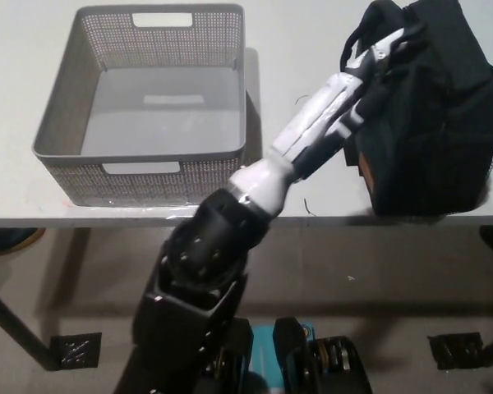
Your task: Use both hands to pick up a lunch bag on the right hand side and place it into a container on the left hand side
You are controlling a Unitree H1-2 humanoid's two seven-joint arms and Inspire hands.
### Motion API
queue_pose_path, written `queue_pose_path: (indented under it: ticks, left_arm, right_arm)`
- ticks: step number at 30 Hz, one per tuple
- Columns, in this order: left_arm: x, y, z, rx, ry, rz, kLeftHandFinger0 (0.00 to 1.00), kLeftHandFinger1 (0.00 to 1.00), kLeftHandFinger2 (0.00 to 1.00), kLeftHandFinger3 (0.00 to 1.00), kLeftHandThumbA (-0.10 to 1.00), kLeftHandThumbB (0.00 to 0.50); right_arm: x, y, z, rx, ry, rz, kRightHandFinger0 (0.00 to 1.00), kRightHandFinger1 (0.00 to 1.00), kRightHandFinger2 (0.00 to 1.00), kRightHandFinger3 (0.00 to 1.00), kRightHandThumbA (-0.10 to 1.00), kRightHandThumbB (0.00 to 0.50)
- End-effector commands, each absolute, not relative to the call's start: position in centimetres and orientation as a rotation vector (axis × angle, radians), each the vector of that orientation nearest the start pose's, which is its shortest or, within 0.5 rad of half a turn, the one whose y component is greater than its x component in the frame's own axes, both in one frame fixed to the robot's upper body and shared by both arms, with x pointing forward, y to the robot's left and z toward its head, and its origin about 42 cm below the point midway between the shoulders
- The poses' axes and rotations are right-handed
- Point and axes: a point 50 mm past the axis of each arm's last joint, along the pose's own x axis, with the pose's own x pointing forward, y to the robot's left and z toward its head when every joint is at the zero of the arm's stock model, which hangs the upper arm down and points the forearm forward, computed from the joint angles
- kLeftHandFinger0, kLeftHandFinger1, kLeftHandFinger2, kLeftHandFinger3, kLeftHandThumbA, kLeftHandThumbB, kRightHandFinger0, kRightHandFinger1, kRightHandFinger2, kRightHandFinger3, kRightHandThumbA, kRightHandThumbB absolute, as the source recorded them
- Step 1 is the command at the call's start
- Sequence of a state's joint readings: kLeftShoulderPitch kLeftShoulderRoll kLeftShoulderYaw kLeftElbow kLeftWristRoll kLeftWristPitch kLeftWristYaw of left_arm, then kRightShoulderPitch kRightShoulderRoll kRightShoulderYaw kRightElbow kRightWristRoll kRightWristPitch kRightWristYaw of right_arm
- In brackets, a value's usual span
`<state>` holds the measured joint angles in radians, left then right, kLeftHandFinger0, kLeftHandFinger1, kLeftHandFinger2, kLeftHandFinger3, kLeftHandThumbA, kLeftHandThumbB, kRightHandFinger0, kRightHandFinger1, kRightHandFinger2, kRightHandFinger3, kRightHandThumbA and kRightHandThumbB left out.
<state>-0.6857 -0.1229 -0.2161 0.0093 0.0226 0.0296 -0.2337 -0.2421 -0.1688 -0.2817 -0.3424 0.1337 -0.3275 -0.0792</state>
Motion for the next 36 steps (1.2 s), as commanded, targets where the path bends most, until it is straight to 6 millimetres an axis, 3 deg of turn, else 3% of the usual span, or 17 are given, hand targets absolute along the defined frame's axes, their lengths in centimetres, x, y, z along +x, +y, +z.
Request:
queue_pose_path:
  ticks: [1,5,9,16,20,22,26,31,36]
  left_arm:
    - [41.8,2.4,34.9,-0.061,-0.619,-0.618,1.0,1.0,1.0,1.0,1.0,0.272]
    - [43.6,1.5,34.5,-0.165,-0.518,-0.566,1.0,1.0,1.0,1.0,1.0,0.317]
    - [45.1,1.2,33.5,-0.247,-0.447,-0.505,1.0,1.0,1.0,1.0,1.0,0.297]
    - [46.5,1.9,31.3,-0.348,-0.361,-0.424,1.0,1.0,1.0,1.0,1.0,0.32]
    - [47.0,1.9,30.8,-0.341,-0.349,-0.407,1.0,1.0,1.0,1.0,1.0,0.356]
    - [47.2,1.8,30.5,-0.326,-0.345,-0.408,1.0,1.0,1.0,1.0,1.0,0.332]
    - [47.5,1.4,29.7,-0.317,-0.31,-0.44,1.0,1.0,1.0,1.0,1.0,0.305]
    - [48.9,0.2,28.7,-0.233,-0.246,-0.466,1.0,1.0,1.0,1.0,1.0,0.38]
    - [50.1,-0.6,27.9,-0.152,-0.177,-0.487,1.0,1.0,1.0,1.0,1.0,0.371]
  right_arm:
    - [31.7,-33.2,30.8,0.042,-0.914,-0.287,1.0,1.0,1.0,1.0,1.0,0.18]
    - [33.7,-34.7,31.6,0.048,-0.878,-0.299,1.0,1.0,1.0,1.0,1.0,0.156]
    - [35.5,-35.5,31.9,0.041,-0.832,-0.298,1.0,1.0,1.0,1.0,1.0,0.167]
    - [37.8,-35.7,32.4,0.003,-0.799,-0.289,1.0,1.0,1.0,1.0,1.0,0.191]
    - [39.2,-35.7,32.4,-0.001,-0.78,-0.268,1.0,1.0,1.0,1.0,1.0,0.184]
    - [40.3,-35.4,32.2,-0.009,-0.757,-0.251,1.0,1.0,1.0,1.0,1.0,0.167]
    - [42.1,-35.4,31.2,0.031,-0.692,-0.223,1.0,1.0,1.0,1.0,1.0,0.207]
    - [44.9,-35.2,29.7,0.075,-0.624,-0.19,1.0,1.0,1.0,1.0,1.0,0.178]
    - [47.1,-34.3,29.1,0.086,-0.588,-0.156,1.0,1.0,1.0,1.0,1.0,0.18]
